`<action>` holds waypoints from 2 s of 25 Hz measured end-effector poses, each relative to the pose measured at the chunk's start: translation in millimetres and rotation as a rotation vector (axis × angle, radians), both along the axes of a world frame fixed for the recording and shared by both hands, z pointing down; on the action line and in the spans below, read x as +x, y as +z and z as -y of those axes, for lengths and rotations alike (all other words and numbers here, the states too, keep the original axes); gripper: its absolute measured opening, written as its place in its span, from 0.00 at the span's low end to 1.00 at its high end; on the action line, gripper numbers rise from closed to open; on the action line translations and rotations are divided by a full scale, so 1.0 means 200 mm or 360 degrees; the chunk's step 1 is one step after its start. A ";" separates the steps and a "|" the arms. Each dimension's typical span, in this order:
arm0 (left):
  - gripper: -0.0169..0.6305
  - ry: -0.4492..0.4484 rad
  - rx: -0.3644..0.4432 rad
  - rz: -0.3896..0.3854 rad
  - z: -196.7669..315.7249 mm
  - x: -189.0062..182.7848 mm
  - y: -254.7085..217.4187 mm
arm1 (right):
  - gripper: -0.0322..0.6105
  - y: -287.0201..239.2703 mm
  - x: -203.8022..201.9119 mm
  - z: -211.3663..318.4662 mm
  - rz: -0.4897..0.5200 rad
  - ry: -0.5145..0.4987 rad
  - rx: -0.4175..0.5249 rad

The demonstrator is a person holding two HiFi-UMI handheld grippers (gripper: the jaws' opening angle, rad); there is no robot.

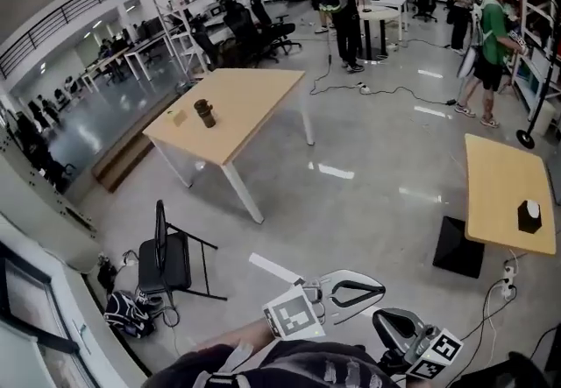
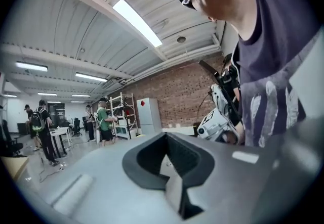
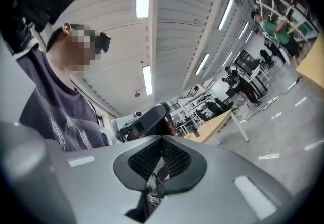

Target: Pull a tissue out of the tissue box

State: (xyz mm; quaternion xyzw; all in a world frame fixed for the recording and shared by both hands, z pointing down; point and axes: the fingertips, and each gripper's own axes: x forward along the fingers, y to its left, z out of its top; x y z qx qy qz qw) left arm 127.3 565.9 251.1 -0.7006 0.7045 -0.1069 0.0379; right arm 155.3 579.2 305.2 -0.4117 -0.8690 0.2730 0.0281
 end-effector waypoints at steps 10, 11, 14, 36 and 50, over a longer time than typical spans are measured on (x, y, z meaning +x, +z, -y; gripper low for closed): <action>0.03 -0.0322 -0.0038 0.0063 0.08 -0.20 0.00 | 0.05 -0.02 -0.19 0.08 0.0079 -0.0303 0.0085; 0.03 -0.0339 -0.0036 0.0059 0.08 -0.22 0.00 | 0.05 -0.02 -0.21 0.09 0.0084 -0.0309 0.0084; 0.03 -0.0347 -0.0011 0.0054 0.10 -0.29 -0.01 | 0.05 -0.02 -0.29 0.12 0.0066 -0.0308 0.0044; 0.03 0.0110 0.0291 -0.0207 0.27 -1.11 0.04 | 0.05 0.03 -1.03 0.34 -0.0080 0.0309 0.0198; 0.03 0.0242 0.0333 -0.0358 0.22 -1.37 0.12 | 0.05 0.04 -1.29 0.26 -0.0124 0.0424 0.0528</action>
